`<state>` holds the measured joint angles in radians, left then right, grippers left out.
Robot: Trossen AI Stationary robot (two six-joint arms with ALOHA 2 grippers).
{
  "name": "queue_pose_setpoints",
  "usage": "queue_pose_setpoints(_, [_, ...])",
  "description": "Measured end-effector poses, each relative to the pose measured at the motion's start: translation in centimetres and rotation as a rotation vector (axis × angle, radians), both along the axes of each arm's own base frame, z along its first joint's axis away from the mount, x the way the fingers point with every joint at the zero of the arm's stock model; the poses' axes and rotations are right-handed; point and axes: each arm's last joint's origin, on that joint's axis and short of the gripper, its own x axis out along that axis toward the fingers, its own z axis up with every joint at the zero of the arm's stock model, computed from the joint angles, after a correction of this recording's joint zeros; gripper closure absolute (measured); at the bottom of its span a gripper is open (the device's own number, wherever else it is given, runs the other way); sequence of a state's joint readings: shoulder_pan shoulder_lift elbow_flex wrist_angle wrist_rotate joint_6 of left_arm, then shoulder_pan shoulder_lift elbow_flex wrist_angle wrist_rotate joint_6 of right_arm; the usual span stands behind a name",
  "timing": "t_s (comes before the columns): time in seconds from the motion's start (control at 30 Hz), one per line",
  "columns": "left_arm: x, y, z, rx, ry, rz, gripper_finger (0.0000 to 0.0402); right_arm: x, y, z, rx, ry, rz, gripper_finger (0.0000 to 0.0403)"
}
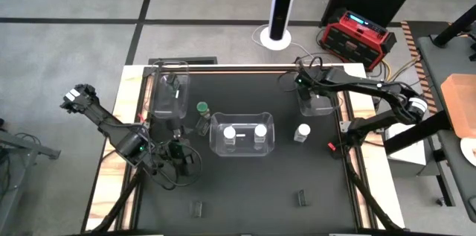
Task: Sort spices by type
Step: Put the green seasoning bottle into the top right transparent bin, then put the black seasoning can into the top left transparent bin
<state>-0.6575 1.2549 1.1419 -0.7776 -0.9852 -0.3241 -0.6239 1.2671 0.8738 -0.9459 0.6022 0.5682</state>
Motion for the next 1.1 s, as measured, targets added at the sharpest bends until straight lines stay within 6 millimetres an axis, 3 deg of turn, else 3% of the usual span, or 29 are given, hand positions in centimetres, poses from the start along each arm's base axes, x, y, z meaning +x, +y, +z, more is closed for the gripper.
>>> queue_pose_setpoints(0.27, [0.0, 0.0, 0.0, 0.000, 0.000, 0.000, 0.0161, -0.3, 0.2, 0.3, -0.005, 0.029, -0.006, 0.0394])
queue_pose_setpoints(0.43, [0.0, 0.0, 0.0, 0.000, 0.000, 0.000, 0.0161, -0.5, 1.9, 2.0, -0.038, -0.016, 0.022, 0.0394])
queue_pose_setpoints(0.63, [0.0, 0.0, 0.0, 0.000, 0.000, 0.000, 0.0161, -0.9, 3.7, 4.9, -0.209, -0.169, 0.073, 0.0394])
queue_pose_setpoints(0.87, [0.2, -0.2, 0.3, -0.015, -0.030, -0.007, 0.0161, -1.2, 2.0, 5.5, -0.291, -0.195, 0.036, 0.0394])
queue_pose_setpoints(1.1, [0.4, -0.3, 0.5, -0.015, -0.043, -0.016, 0.0161, 0.2, -1.4, 3.1, -0.263, -0.115, 0.010, 0.0394])
